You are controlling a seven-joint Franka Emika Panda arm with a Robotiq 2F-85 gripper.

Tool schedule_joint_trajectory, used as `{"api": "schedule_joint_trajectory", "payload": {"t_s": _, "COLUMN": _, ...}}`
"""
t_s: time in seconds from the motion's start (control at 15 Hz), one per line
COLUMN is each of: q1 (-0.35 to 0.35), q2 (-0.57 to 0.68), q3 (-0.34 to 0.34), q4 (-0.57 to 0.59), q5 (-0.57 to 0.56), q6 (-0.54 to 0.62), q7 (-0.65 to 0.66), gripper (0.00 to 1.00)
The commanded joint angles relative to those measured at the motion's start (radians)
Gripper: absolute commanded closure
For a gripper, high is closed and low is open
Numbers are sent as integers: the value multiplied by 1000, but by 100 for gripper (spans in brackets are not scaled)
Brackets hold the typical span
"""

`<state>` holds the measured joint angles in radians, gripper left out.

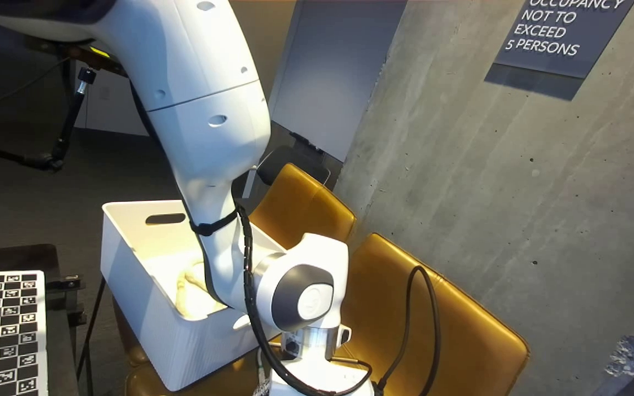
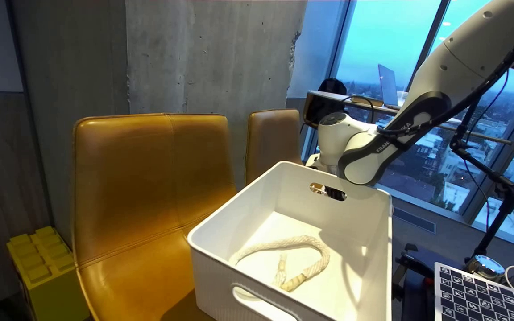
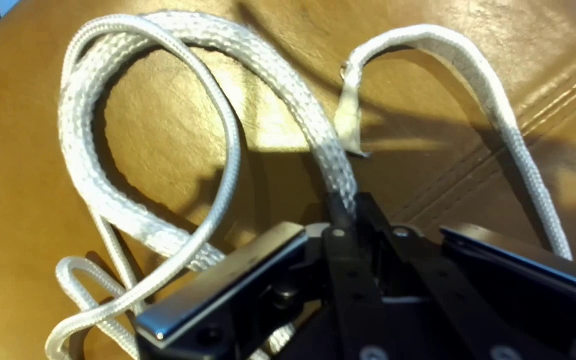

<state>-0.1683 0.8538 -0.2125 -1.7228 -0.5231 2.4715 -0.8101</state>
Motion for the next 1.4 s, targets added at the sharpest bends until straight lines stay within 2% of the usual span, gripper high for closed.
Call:
{"api": "schedule_joint_trajectory", "payload": {"t_s": 0.0, "q1": -24, "q2": 13, "q3": 8, "q4": 27, "q5": 9, "q6": -15, "q7": 17, "gripper": 98}}
{"api": "schedule_joint_trajectory", "payload": {"t_s": 0.47, "q1": -6, "q2": -255, "q3": 87, "q4": -81, "q5": 121, "q6": -69, "q7": 56, "gripper": 98}}
{"api": "schedule_joint_trajectory", "payload": {"t_s": 0.87, "q1": 73, "q2": -493, "q3": 127, "q4": -93, "q5": 137, "q6": -139, "q7": 188, "gripper": 98}}
{"api": "schedule_joint_trajectory", "payload": {"t_s": 1.33, "q1": 155, "q2": -769, "q3": 206, "q4": -96, "q5": 183, "q6": -226, "q7": 326, "gripper": 98}}
